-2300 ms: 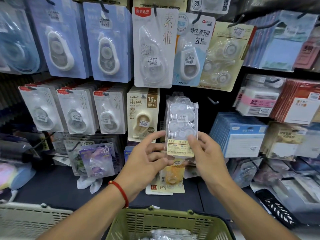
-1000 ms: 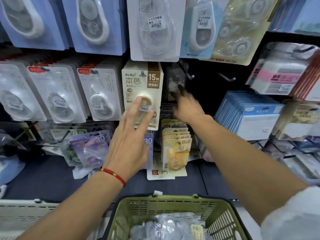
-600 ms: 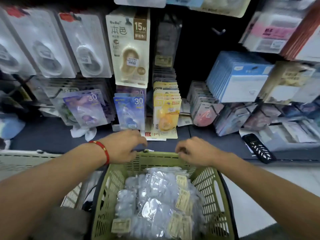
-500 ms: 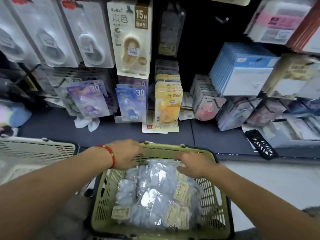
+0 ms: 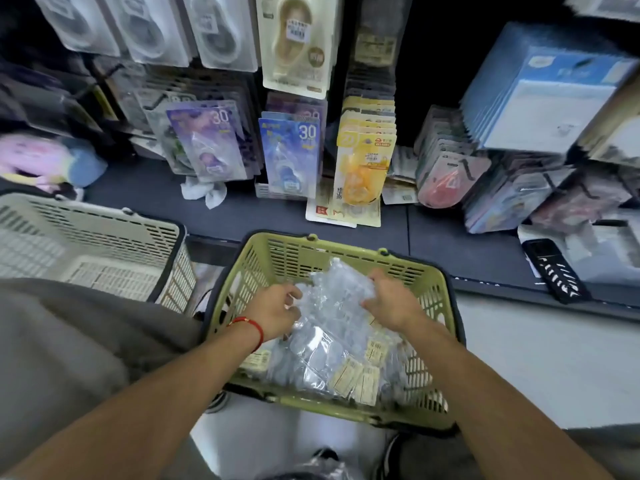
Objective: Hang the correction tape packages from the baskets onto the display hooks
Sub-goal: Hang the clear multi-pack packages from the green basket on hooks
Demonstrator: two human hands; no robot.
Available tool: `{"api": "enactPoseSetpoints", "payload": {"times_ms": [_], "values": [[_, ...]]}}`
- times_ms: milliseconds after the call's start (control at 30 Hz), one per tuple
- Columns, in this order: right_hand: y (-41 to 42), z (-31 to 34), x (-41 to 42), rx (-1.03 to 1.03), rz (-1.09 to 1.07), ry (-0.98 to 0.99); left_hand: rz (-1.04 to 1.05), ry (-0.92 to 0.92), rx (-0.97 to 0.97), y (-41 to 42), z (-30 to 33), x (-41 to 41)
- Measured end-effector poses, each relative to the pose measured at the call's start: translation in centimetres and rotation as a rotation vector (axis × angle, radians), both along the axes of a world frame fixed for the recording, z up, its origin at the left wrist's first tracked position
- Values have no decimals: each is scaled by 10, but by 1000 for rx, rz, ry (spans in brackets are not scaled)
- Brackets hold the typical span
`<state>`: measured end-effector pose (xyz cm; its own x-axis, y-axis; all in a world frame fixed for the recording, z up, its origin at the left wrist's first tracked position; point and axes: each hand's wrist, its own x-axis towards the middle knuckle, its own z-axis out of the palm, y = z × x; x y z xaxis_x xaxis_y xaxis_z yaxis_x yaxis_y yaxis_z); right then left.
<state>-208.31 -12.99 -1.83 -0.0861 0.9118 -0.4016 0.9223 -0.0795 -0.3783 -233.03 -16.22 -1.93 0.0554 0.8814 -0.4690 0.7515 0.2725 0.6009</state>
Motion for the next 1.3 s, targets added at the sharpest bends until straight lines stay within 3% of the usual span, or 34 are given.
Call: {"api": "enactPoseSetpoints", "payload": {"times_ms": [67,167,200,267,367,467,533,667,733,900,1133,1300], "values": [[4,16,8,2,-184,271,124,-130,-6,2,5,6],[-3,37,3,-93,-356,798,278,-494,-122,0,16,21],[-6,40,-3,-151,-346,921,322,-628,-189,-1,19,27],[-15,38,-19,-239,-272,983,388,-852,-256,-4,22,37],[-26,23,-37,-166,-224,749,537,-880,-221,-7,15,36],[-40,-3,-37,5,-10,206,655,-637,-201,-11,1,23],[-57,-21,-34,-55,192,-70,763,-602,-188,-10,-7,13],[-85,-49,-38,8,421,-372,866,-592,-198,-7,-12,-2],[-90,-54,-40,44,444,-376,866,-604,-196,-8,-12,-2],[-82,-44,-38,-190,340,-41,863,-615,-178,-8,-12,-2],[-84,-53,-35,-244,442,-261,858,-644,-189,-10,-19,-1],[-74,-49,-9,-406,302,-30,894,-581,-145,-12,-13,-6]]}}
